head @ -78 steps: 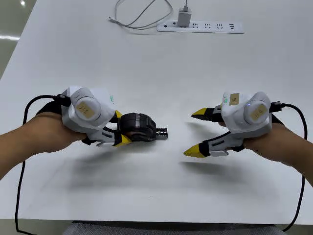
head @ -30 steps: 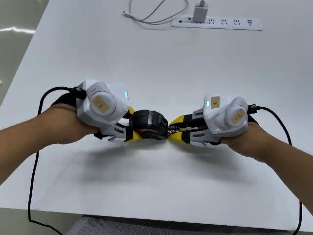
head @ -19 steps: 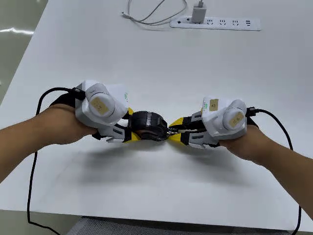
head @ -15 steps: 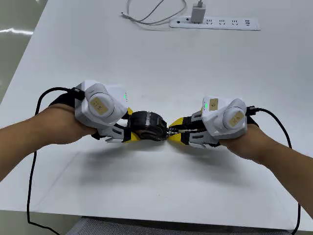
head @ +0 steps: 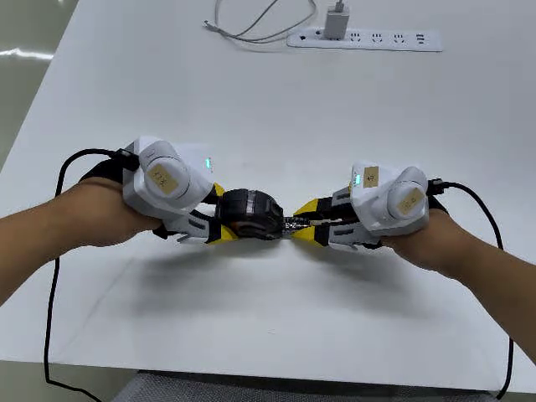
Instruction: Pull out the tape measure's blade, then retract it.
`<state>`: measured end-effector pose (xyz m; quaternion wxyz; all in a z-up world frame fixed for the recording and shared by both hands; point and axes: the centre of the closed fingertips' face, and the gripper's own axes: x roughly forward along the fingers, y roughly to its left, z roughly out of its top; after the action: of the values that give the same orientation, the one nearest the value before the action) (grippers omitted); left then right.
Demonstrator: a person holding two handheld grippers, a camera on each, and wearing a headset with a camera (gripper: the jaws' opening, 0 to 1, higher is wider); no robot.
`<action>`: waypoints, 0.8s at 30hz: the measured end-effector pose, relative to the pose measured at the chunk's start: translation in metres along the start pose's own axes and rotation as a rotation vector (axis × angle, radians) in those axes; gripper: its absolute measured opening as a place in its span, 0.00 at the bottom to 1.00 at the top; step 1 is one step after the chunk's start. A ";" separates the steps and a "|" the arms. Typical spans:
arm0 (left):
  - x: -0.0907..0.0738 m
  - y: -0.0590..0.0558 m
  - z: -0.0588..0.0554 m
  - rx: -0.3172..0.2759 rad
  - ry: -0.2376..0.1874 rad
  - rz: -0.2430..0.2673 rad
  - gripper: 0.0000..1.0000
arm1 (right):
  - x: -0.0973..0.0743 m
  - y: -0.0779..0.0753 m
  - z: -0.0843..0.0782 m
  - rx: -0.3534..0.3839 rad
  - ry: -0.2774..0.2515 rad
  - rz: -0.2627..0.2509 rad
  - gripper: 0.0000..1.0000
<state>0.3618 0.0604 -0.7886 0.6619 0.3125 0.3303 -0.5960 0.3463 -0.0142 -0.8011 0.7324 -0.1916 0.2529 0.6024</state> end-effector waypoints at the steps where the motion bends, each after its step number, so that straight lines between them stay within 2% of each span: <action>1: 0.000 0.000 0.000 0.000 0.000 0.000 0.26 | 0.000 0.000 0.000 0.001 0.000 0.000 0.09; 24: -0.001 -0.002 0.001 0.004 0.002 -0.002 0.26 | -0.031 0.003 -0.020 0.018 0.047 -0.024 0.09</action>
<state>0.3603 0.0601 -0.7877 0.6603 0.3139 0.3302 -0.5970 0.3360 -0.0499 -0.7988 0.7351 -0.2020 0.2733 0.5866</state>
